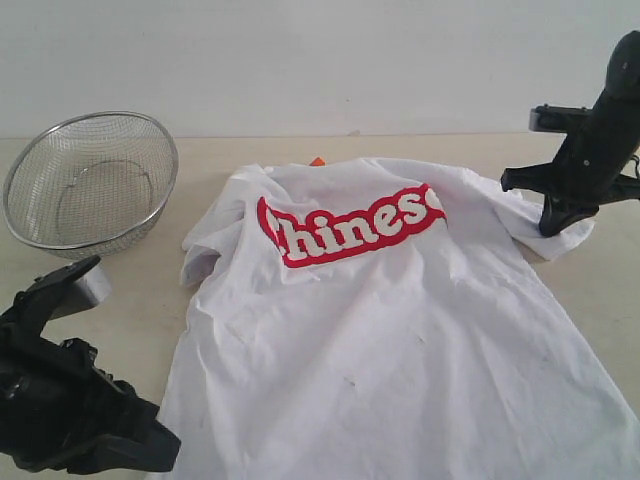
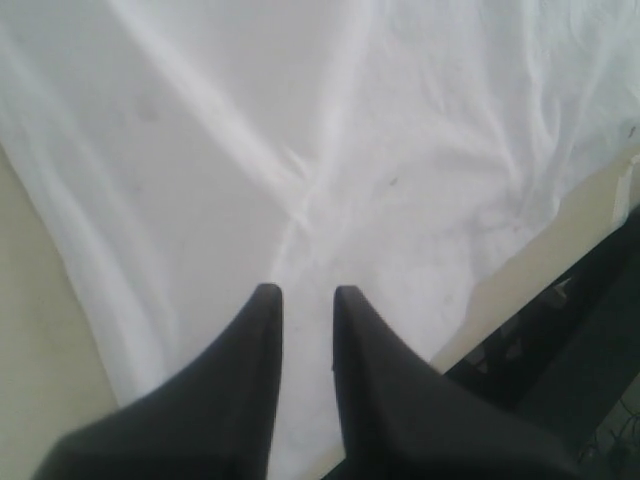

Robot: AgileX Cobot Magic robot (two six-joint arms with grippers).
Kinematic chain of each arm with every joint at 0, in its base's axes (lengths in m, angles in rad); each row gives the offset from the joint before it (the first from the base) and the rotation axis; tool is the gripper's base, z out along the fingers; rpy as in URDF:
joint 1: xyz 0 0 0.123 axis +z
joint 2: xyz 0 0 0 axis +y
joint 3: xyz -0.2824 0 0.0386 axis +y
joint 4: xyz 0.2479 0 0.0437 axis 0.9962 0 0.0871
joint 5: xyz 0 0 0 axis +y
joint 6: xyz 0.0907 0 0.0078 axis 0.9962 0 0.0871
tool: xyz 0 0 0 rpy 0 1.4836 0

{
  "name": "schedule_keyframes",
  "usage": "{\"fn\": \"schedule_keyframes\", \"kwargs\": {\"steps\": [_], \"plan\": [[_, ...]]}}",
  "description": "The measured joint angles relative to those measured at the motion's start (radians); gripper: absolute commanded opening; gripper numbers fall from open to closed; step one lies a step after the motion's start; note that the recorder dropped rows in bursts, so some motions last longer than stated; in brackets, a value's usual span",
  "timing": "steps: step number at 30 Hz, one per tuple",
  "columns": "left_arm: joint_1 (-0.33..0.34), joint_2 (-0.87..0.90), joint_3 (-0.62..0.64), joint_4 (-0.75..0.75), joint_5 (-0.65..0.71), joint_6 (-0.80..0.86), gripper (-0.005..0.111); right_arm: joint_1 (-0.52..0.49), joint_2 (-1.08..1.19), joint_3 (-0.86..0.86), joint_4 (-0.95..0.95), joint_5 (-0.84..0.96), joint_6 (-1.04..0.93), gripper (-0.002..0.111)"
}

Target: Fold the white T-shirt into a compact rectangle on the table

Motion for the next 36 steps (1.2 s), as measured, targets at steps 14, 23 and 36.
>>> {"fn": "schedule_keyframes", "kwargs": {"steps": [14, 23, 36], "plan": [[0.0, 0.0, 0.0, -0.013, 0.002, 0.0, 0.019, -0.029, 0.074, -0.067, 0.003, -0.024, -0.028, 0.0], [0.0, 0.0, 0.0, -0.013, 0.002, 0.0, 0.019, -0.059, 0.155, -0.309, -0.08, 0.114, 0.027, 0.0], [0.0, 0.0, 0.0, -0.017, -0.051, 0.005, 0.019, 0.006, 0.158, -0.368, 0.534, 0.312, -0.275, 0.0]]}}
